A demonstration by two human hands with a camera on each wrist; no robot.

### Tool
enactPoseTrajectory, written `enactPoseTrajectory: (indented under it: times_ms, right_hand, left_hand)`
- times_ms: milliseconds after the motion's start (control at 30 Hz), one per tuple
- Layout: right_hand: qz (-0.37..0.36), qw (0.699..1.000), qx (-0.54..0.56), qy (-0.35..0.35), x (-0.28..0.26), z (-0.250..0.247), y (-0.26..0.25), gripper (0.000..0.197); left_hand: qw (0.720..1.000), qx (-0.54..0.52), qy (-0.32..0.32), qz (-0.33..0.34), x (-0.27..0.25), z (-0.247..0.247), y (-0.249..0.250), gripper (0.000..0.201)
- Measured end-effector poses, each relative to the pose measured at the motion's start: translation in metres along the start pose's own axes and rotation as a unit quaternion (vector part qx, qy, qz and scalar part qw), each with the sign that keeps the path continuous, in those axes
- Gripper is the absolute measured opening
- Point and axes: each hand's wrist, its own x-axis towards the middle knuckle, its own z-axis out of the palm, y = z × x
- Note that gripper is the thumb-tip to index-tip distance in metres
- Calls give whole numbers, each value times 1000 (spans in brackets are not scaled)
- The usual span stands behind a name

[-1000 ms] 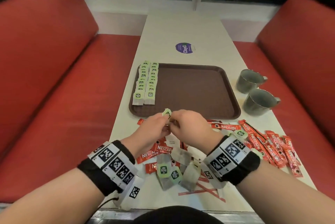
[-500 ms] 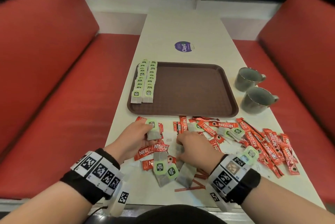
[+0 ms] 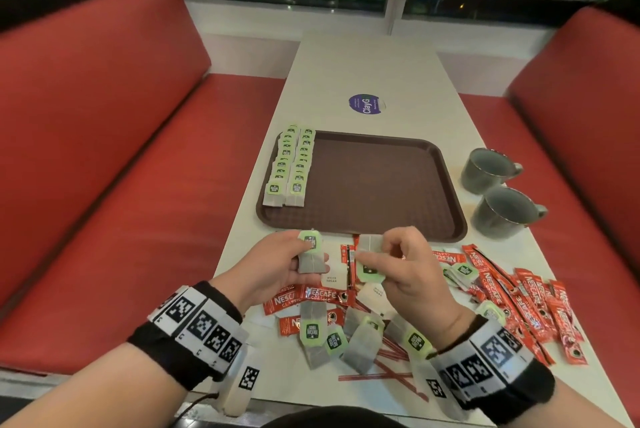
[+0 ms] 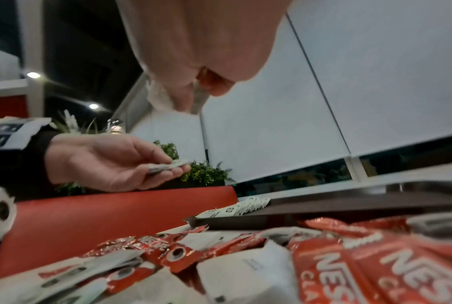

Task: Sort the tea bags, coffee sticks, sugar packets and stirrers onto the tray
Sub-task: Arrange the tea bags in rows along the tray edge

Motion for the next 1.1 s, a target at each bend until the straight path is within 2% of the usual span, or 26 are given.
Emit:
enactPoseTrajectory:
  times_ms: [33,100,233,300,367,467,567,667,733,867,900,933,1000,1033,1067,1100]
  right_hand:
    - [-32,999,-11,10,0,-1,-1,40]
    - [-44,999,-8,14,-1,-3,-2,37]
    - [49,996,67,-12,7,-8,-9,25]
    - [114,982,142,-54,15,-11,-13,31]
    - [176,951,230,-107,24,-13,-15,38]
    - [229,896,334,-183,37,-14,-14,43]
    - [291,820,420,-259,48,-8,-10,39]
    - [372,744,491,-258,54,4,-6,30]
    - [400,714,516,-252,56,12,-6,26]
    - [448,657,555,-245,59,24,-12,25]
    - [463,652,553,-232,58,25,-12,26]
    - [468,678,522,-219,55,25,-11,28]
    - [449,784,363,-227,45,19,-9,24]
    - [429,825,261,-257,39,12,-10,19]
    - [401,847,164,-308,32,5,-12,14]
    - [364,850,79,-372,23,-1,-15,11]
  left_hand:
    - [1000,1,-11,3,-1,1,3,20]
    - [999,12,-31,10,-2,4,7,19]
    - [997,52,-60,25,-3,8,11,19]
    - [995,62,-77,18,-3,10,13,19]
    - [991,76,-107,-2,-2,11,15,19]
    - [982,97,-161,-34,-2,12,19,26]
    - [969,88,-222,-68,-2,11,22,27]
    - [948,58,-300,-94,-3,6,24,31]
    - [937,31,-333,-98,-3,1,24,28]
    - [940,36,-331,-77,-2,-8,16,42]
    - [946,36,-313,-74,0,-10,13,39]
    - [955,33,-287,-72,1,-13,10,34]
    - [972,21,-222,-77,3,-20,6,22]
    - [979,10,-190,-79,3,-24,4,19]
    - [984,-3,-161,-79,3,-28,3,17]
    - [987,-18,-136,-79,3,-32,1,17]
